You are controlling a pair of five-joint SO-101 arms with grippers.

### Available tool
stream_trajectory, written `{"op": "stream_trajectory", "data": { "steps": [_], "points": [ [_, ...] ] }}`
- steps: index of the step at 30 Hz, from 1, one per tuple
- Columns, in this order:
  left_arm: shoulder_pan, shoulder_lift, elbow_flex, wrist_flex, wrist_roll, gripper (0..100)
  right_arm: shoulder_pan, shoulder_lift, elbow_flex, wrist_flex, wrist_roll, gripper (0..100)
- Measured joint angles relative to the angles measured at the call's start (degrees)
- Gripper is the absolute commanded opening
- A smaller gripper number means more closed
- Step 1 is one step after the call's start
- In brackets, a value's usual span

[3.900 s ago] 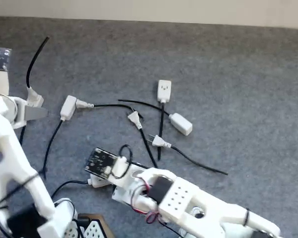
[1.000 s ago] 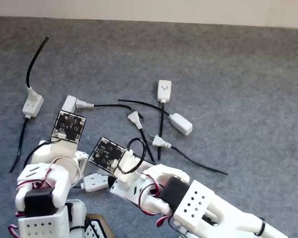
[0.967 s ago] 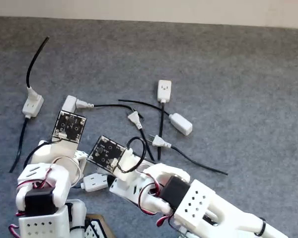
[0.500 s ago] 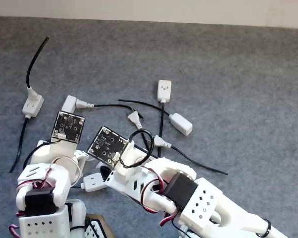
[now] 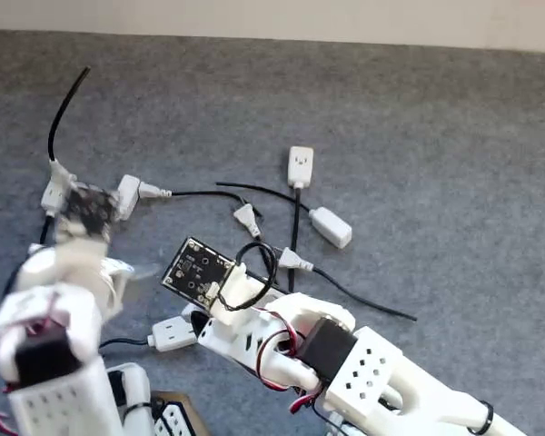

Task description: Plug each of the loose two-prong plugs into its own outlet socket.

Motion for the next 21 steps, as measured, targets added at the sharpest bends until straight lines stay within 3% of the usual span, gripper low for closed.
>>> {"op": "stream_trajectory", "data": {
  "steps": [4, 10, 16, 21],
  "points": [
    [-6.0, 17.6, -13.4, 0.8, 0.0, 44, 0.0, 0.1, 0.0, 0.0, 2.6, 0.5],
    [-15.7, 50.8, -40.8, 10.7, -0.1, 44, 0.0, 9.8, -1.7, 1.8, 8.6, 0.5],
    [-23.6, 82.1, -69.9, 20.4, -4.8, 44, -0.7, 25.2, -11.6, 5.0, 17.7, 0.5],
    [-29.6, 99.9, -88.5, 21.7, -8.5, 44, -3.4, 32.7, -23.6, 13.0, 25.0, 0.5]
  ]
}}
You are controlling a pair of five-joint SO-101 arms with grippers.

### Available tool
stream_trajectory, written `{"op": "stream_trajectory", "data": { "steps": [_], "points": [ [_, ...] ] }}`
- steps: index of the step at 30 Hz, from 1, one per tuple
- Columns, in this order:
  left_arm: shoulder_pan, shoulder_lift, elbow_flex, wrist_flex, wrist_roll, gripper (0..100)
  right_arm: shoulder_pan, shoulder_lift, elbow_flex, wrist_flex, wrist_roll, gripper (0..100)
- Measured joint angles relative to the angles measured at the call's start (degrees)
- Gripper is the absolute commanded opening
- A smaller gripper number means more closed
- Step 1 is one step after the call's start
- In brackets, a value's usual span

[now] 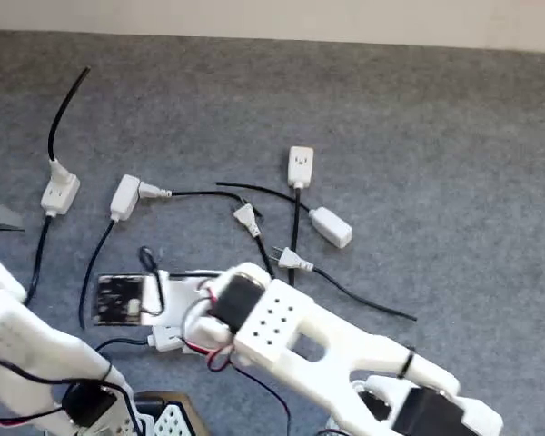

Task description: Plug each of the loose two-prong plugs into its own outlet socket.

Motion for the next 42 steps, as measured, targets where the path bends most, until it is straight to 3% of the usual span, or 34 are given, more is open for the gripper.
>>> {"op": "stream_trajectory", "data": {
  "steps": [6, 12, 20, 29, 42],
  "points": [
    [-3.1, 15.7, -12.8, 0.0, -2.8, 44, -1.9, 6.9, -15.2, 9.4, 6.9, 0.5],
    [-4.3, 24.4, -22.6, 0.0, -3.2, 44, -3.9, 14.2, -20.0, 10.9, 13.1, 0.5],
    [-7.5, 26.1, -28.9, 3.0, -4.9, 44, -4.0, 16.6, -19.2, 9.3, 20.3, 0.5],
    [-8.1, 26.2, -29.2, 3.3, -5.6, 44, -4.0, 14.9, -10.2, 1.1, 21.7, 0.5],
    [-8.1, 26.2, -29.2, 3.6, -6.1, 44, -1.1, 13.7, -10.1, 3.3, 24.1, 0.5]
  ]
}}
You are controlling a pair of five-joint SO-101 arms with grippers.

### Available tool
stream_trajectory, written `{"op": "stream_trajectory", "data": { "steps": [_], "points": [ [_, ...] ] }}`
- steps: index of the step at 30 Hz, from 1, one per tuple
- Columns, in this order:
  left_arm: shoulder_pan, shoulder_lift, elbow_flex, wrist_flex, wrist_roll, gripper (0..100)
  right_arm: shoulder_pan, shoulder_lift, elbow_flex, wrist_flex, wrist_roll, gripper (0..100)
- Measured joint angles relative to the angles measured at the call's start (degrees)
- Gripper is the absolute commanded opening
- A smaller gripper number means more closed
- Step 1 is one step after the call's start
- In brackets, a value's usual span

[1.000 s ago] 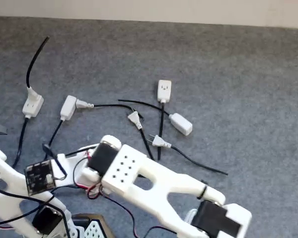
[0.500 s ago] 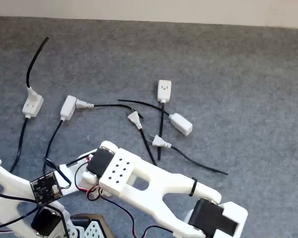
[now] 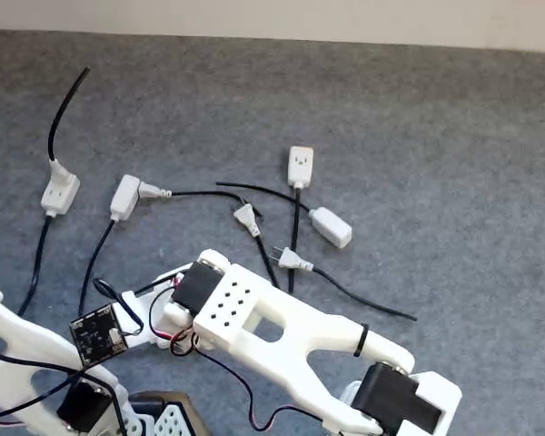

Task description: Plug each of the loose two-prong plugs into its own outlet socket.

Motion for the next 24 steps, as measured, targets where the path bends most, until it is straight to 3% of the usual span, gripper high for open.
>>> {"op": "stream_trajectory", "data": {
  "steps": [24],
  "points": [
    [0.0, 0.0, 0.0, 0.0, -0.2, 44, 1.7, 2.8, -4.8, 2.3, 1.4, 0.5]
  ]
}}
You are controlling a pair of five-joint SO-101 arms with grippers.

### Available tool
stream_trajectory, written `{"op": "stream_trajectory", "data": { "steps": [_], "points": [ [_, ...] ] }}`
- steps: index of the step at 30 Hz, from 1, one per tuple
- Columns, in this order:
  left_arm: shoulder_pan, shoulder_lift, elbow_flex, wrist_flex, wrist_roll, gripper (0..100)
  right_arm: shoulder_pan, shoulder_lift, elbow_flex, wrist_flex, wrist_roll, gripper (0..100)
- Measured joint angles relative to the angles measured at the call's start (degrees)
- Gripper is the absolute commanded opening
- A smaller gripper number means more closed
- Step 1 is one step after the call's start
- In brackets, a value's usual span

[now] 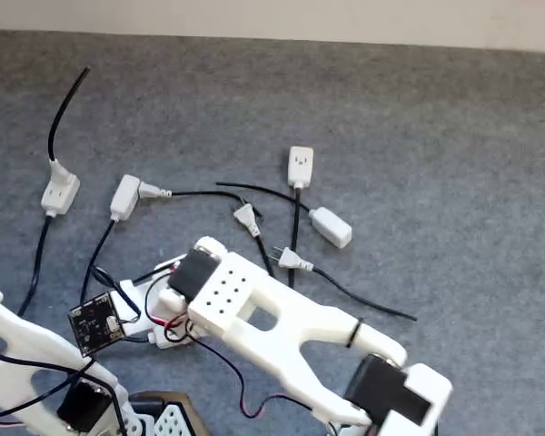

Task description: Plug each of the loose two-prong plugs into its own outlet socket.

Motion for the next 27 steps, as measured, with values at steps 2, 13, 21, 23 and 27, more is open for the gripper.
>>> {"op": "stream_trajectory", "data": {
  "steps": [2, 13, 21, 23, 27],
  "points": [
    [0.0, 0.0, 0.0, 0.0, 0.0, 44, 0.1, 1.8, -0.3, -0.3, 0.0, 0.5],
    [-0.1, 0.0, 0.0, 0.0, 0.0, 44, 0.1, 2.1, -0.8, -0.9, 0.0, 0.5],
    [-0.1, 0.0, 0.0, 0.0, 0.0, 44, 0.1, 2.0, 0.9, -4.3, 0.0, 0.5],
    [-0.1, 0.0, 0.0, 0.0, 0.0, 44, 0.1, 1.8, 2.5, -5.7, 0.0, 0.5],
    [-0.1, 0.0, 0.0, 0.0, 0.0, 44, 0.0, 1.1, 4.7, -8.0, -0.2, 0.5]
  ]
}}
